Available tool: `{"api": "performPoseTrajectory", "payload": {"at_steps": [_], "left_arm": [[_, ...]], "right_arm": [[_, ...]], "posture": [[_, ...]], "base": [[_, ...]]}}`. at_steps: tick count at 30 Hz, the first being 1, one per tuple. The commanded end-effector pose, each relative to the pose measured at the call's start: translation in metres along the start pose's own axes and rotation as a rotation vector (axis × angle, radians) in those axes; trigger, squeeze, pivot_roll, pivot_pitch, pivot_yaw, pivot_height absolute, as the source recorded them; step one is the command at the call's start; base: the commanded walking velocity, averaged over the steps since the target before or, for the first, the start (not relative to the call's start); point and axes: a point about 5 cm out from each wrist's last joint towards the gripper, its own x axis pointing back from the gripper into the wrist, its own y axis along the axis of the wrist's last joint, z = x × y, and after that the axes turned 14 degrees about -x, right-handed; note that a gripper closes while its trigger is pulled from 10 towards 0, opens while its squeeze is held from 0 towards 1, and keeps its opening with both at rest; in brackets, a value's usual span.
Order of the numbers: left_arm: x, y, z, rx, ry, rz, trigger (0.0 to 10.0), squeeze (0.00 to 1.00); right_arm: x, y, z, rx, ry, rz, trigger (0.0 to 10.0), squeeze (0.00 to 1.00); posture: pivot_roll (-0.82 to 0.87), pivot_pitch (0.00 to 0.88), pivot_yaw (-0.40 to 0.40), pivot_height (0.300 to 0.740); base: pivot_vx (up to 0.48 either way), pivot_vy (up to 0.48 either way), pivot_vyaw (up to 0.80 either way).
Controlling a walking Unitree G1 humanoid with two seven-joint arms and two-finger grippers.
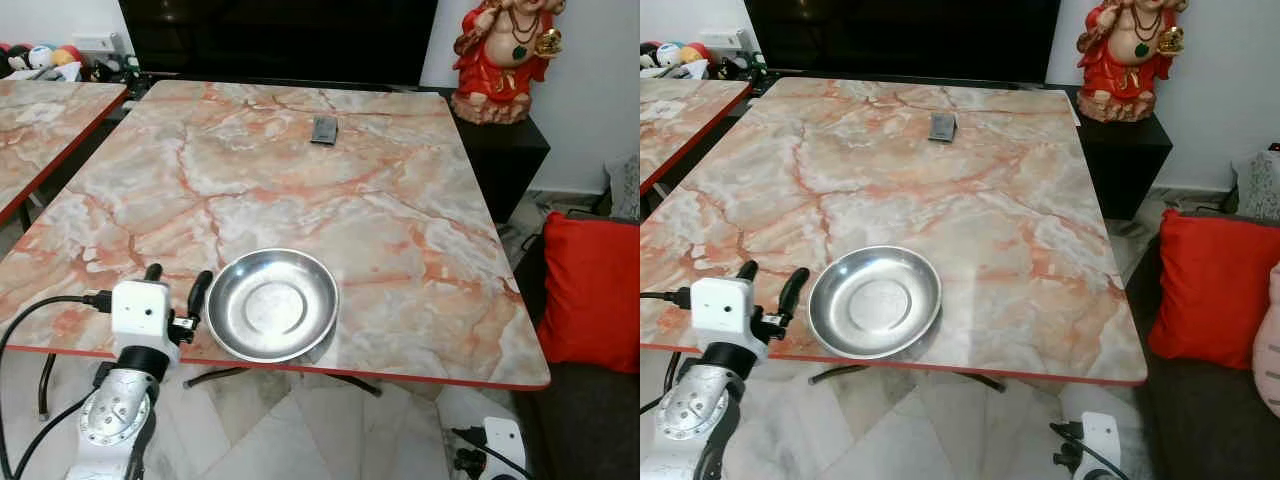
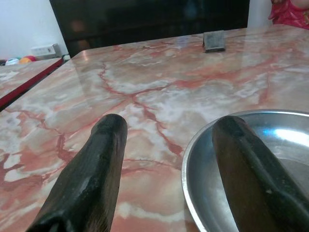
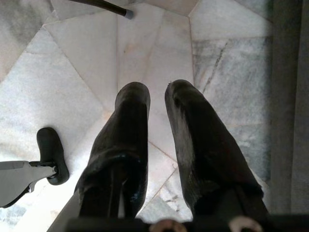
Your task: Setting the table
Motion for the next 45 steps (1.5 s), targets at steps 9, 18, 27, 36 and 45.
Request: {"api": "performPoseTrajectory", "payload": {"at_steps": [9, 18, 27, 36, 45], "left_arm": [[0.0, 0.005, 0.0, -0.025, 0.015, -0.024, 10.0, 0.0], [0.0, 0.004, -0.006, -0.016, 0.014, -0.024, 10.0, 0.0], [0.001, 0.005, -0.009, -0.01, 0.012, -0.025, 10.0, 0.0], [0.0, 0.005, -0.012, -0.006, 0.006, -0.025, 10.0, 0.0], [0.0, 0.005, -0.011, -0.01, 0.007, -0.027, 10.0, 0.0]], "right_arm": [[0.0, -0.005, 0.0, -0.011, -0.008, 0.007, 10.0, 0.0], [0.001, -0.006, 0.0, -0.009, -0.01, 0.009, 10.0, 0.0], [0.001, -0.007, -0.002, -0.003, -0.01, 0.016, 10.0, 0.0], [0.001, -0.008, -0.003, -0.001, -0.012, 0.018, 10.0, 0.0], [0.001, -0.009, -0.002, -0.001, -0.011, 0.02, 10.0, 0.0]], "posture": [[0.1, 0.048, 0.004, 0.74], [0.1, 0.037, 0.005, 0.74], [0.1, 0.033, 0.003, 0.74], [0.1, 0.032, 0.003, 0.74], [0.1, 0.029, 0.005, 0.74]], "base": [[0.0, 0.101, 0.0], [0.0, 0.041, 0.0], [0.0, 0.367, 0.0], [0.0, 0.453, 0.0], [0.0, 0.47, 0.0]]}}
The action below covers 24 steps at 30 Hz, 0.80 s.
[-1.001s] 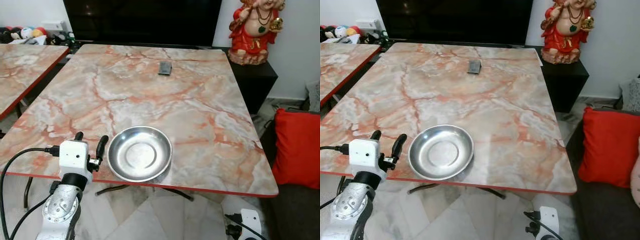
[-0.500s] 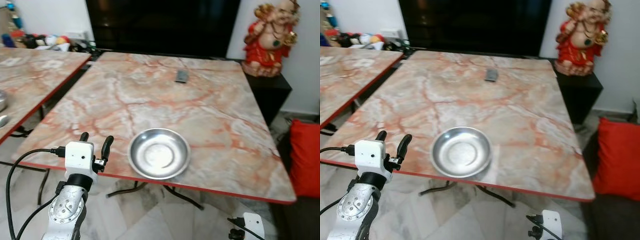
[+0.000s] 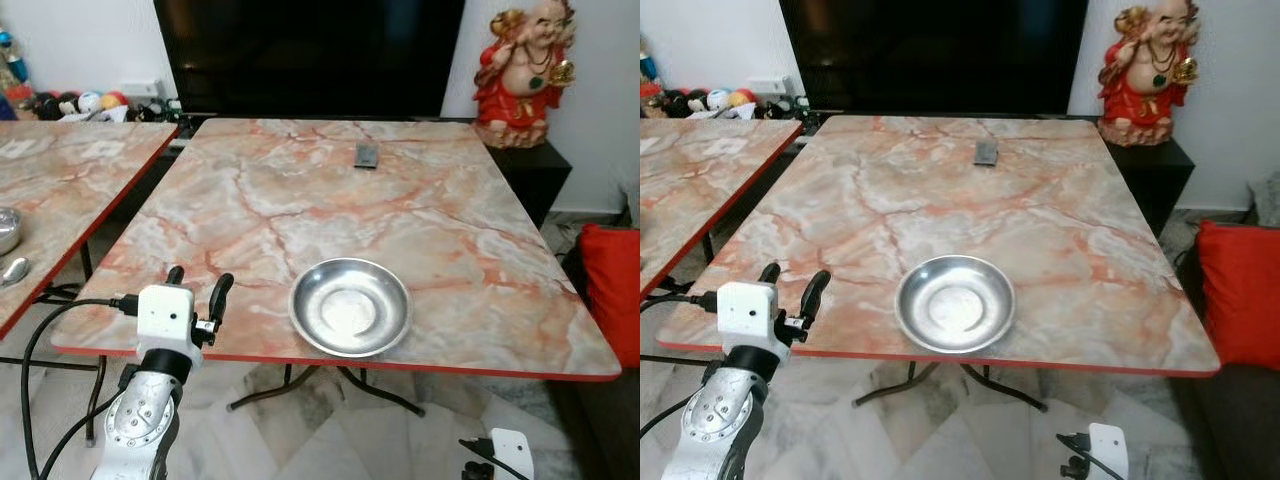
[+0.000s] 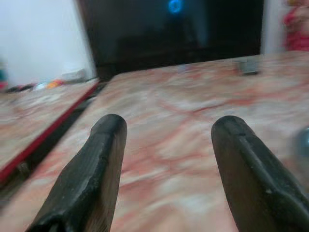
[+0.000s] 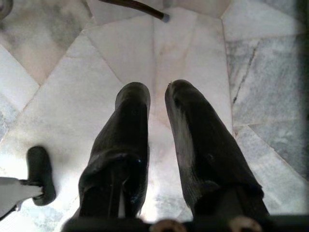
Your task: Setting the table
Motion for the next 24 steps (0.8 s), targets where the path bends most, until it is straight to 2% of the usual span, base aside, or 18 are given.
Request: {"api": "performPoseTrajectory", "payload": {"at_steps": [1, 6, 12, 19, 24], "left_arm": [[0.0004, 0.0018, 0.0043, -0.02, 0.012, -0.01, 10.0, 0.0], [0.0, 0.0023, 0.0041, -0.018, 0.013, -0.011, 10.0, 0.0], [-0.0009, 0.0023, 0.0054, -0.019, 0.025, -0.01, 10.0, 0.0], [-0.0007, 0.0028, 0.006, -0.018, 0.033, -0.01, 10.0, 0.0], [-0.0002, 0.0023, 0.0077, -0.019, 0.04, -0.008, 10.0, 0.0]], "right_arm": [[-0.0016, 0.0004, 0.0082, 0.004, 0.024, -0.001, 10.0, 0.0], [-0.0016, 0.0007, 0.0081, 0.004, 0.023, -0.002, 10.0, 0.0], [-0.0018, 0.0027, 0.0081, 0.004, 0.024, -0.007, 10.0, 0.0], [-0.0018, 0.0039, 0.0076, 0.006, 0.022, -0.008, 10.0, 0.0], [-0.0019, 0.0047, 0.0075, 0.01, 0.025, -0.007, 10.0, 0.0]], "posture": [[0.1, 0.029, 0.005, 0.74], [0.1, 0.032, 0.003, 0.74], [0.1, 0.05, -0.003, 0.74], [0.1, 0.061, -0.01, 0.74], [0.1, 0.069, -0.012, 0.74]], "base": [[0.0, 0.472, 0.0], [0.0, 0.0, 0.0], [0.0, 0.472, 0.0], [0.0, 0.0, 0.0], [0.0, 0.444, 0.0]]}}
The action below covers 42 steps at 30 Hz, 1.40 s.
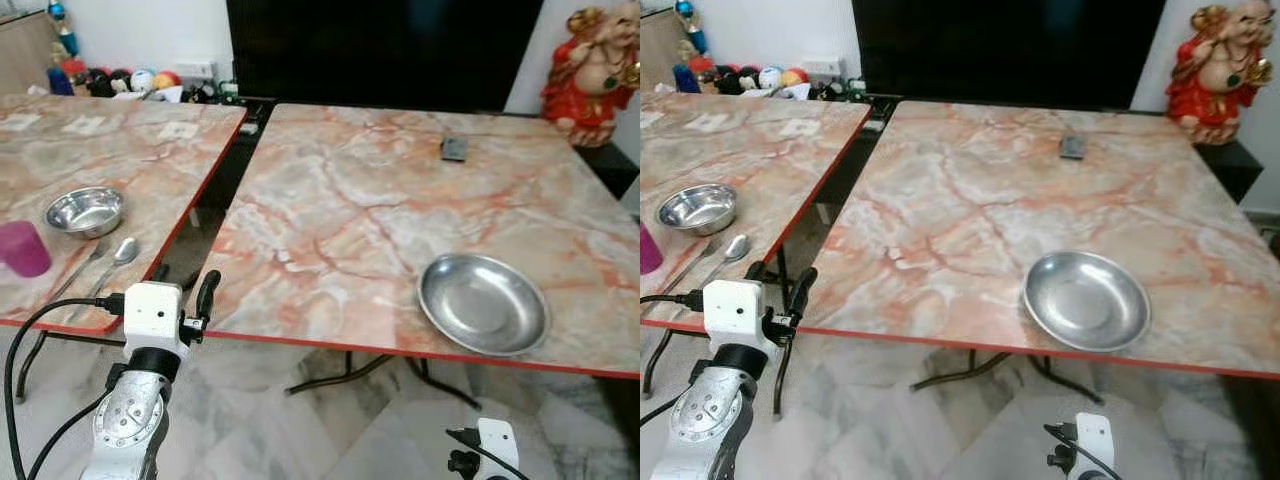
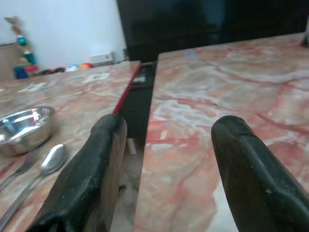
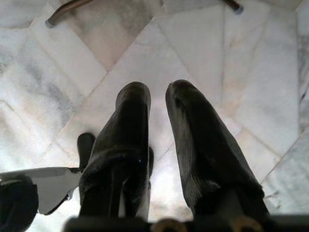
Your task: Setting the table
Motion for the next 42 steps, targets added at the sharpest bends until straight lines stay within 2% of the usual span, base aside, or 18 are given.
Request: {"api": "performPoseTrajectory", "payload": {"at_steps": [1, 9, 17, 42], "left_arm": [[0.0008, 0.0024, 0.0026, -0.018, 0.009, -0.011, 10.0, 0.0], [0.0006, 0.0025, 0.0024, -0.017, 0.013, -0.01, 10.0, 0.0], [0.0008, 0.0029, 0.0034, -0.021, 0.018, -0.012, 10.0, 0.0], [0.0012, 0.0036, 0.0048, -0.022, 0.025, -0.013, 10.0, 0.0]], "right_arm": [[0.0011, -0.0025, -0.0037, 0.006, -0.008, 0.009, 10.0, 0.0], [0.0009, -0.0015, -0.0035, 0.008, -0.008, 0.007, 10.0, 0.0], [0.0009, -0.0009, -0.0036, 0.009, -0.007, 0.007, 10.0, 0.0], [0.0008, -0.0003, -0.0034, 0.011, -0.006, 0.006, 10.0, 0.0]], "posture": [[0.1, 0.069, -0.012, 0.74], [0.1, 0.078, -0.015, 0.74], [0.11, 0.082, -0.016, 0.74], [0.11, 0.088, -0.016, 0.74]], "base": [[0.0, 0.472, 0.0], [0.0, 0.472, 0.0], [0.0, -0.058, 0.0], [0.0, 0.477, 0.0]]}}
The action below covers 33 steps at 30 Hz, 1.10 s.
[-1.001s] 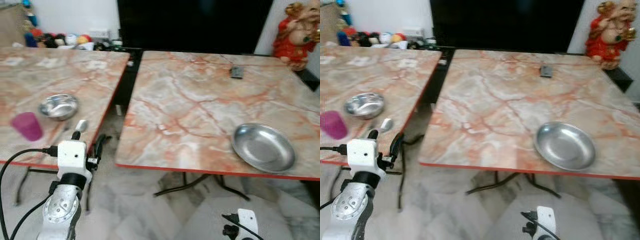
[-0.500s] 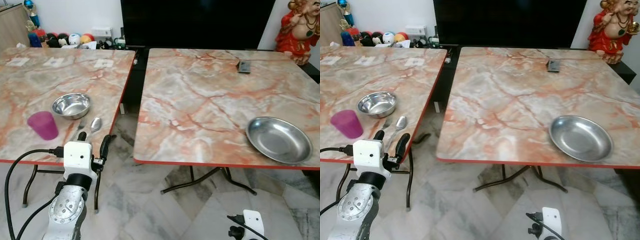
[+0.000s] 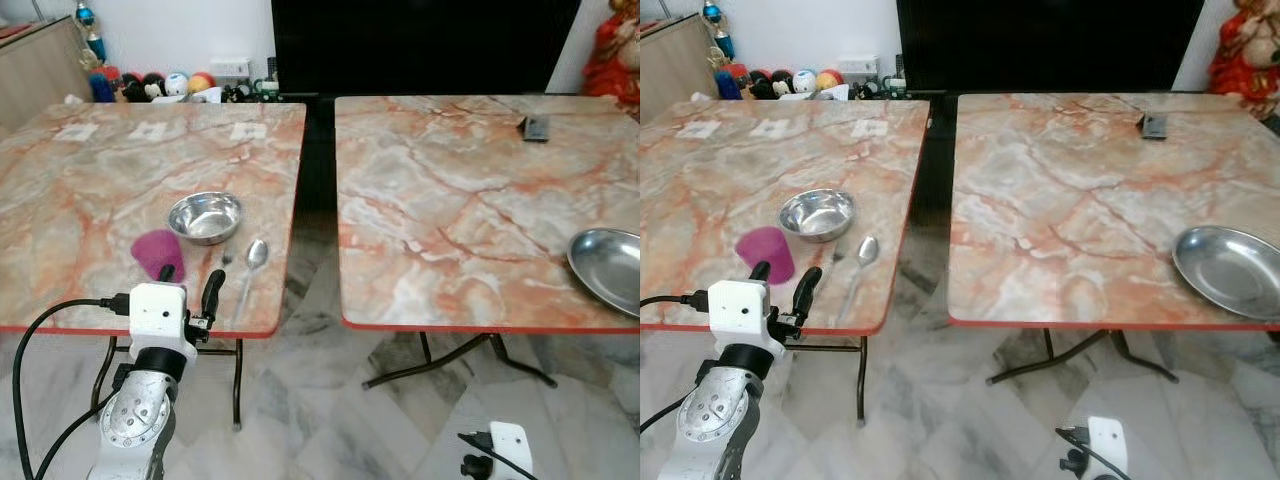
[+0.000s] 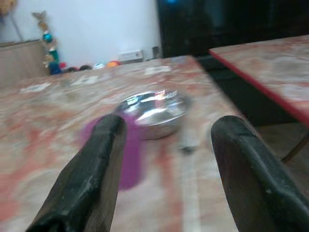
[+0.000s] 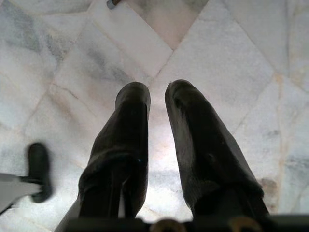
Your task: Setting the table
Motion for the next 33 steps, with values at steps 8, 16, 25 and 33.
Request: {"api": "performPoseTrajectory", "payload": {"at_steps": [8, 16, 25, 33], "left_arm": [[0.0013, 0.0016, 0.0059, -0.027, 0.016, -0.008, 10.0, 0.0], [0.0013, 0.0021, 0.0073, -0.029, 0.021, -0.011, 10.0, 0.0], [0.0022, 0.0023, 0.0069, -0.034, 0.023, -0.014, 10.0, 0.0], [0.0027, 0.0019, 0.0067, -0.035, 0.022, -0.014, 10.0, 0.0]], "right_arm": [[-0.0016, -0.0024, 0.0087, 0.004, 0.019, 0.006, 10.0, 0.0], [-0.0017, -0.0027, 0.0093, 0.003, 0.019, 0.006, 10.0, 0.0], [-0.0017, -0.0029, 0.0092, 0.003, 0.019, 0.007, 10.0, 0.0], [-0.0017, -0.0027, 0.0094, 0.003, 0.019, 0.007, 10.0, 0.0]], "posture": [[0.11, 0.089, -0.017, 0.74], [0.11, 0.09, -0.016, 0.74], [0.11, 0.091, -0.015, 0.74], [0.11, 0.091, -0.016, 0.74]], "base": [[0.0, 0.48, 0.0], [0.0, 0.478, 0.0], [0.0, 0.084, 0.0], [0.0, 0.0, 0.0]]}}
